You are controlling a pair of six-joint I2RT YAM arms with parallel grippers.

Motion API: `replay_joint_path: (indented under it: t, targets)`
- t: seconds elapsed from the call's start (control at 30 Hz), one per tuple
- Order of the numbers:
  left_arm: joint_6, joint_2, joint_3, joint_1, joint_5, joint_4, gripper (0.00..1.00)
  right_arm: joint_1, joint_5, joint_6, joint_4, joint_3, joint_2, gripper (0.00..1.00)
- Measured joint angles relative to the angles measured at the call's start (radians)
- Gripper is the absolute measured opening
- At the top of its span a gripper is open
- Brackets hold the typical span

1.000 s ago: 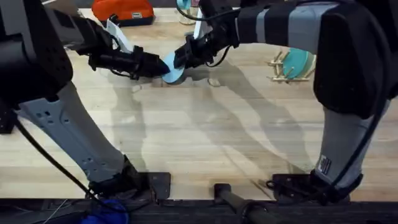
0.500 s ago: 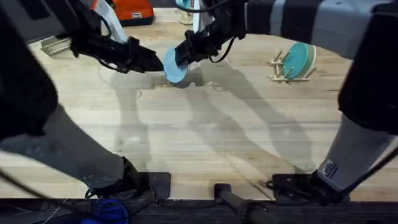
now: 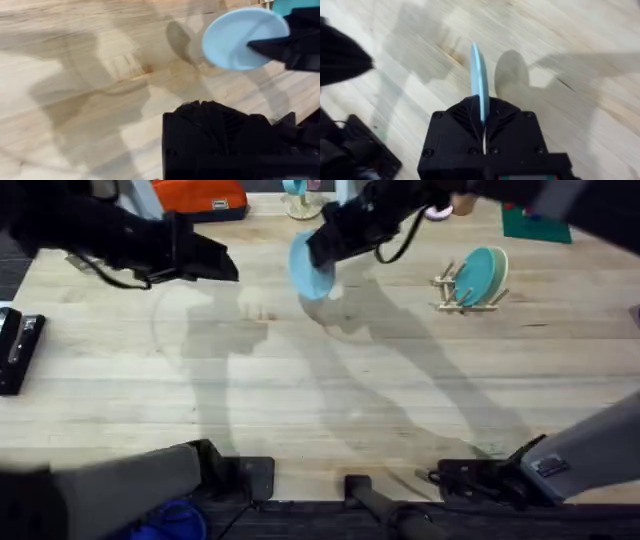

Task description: Pick up the plates from the table one by one and place each into a slot on the dish rack.

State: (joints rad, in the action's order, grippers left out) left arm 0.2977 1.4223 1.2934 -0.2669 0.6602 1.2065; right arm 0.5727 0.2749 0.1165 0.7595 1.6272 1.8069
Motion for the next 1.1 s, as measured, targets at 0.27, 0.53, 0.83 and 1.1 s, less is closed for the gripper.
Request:
replay_joint_path:
  t: [0.27,0.53,0.83,1.1]
  targets:
    - [0.003,-0.224,0.0,0.0,-0.06,0.092,0.041,0.0,-0.174,-0.072,0.11,0.001,-0.175,0.032]
    - [-0.007,-0.401,0.0,0.0,-0.124,0.155,0.04,0.0,-0.329,-0.112,0.235,0.007,-0.33,0.032]
    - [-0.059,-0.499,0.0,0.0,-0.249,0.19,0.04,0.0,-0.475,-0.068,0.402,0.008,-0.422,0.032]
    - [-0.069,-0.506,0.0,0.0,-0.277,0.197,0.041,0.0,-0.599,0.1,0.493,0.008,-0.5,0.031]
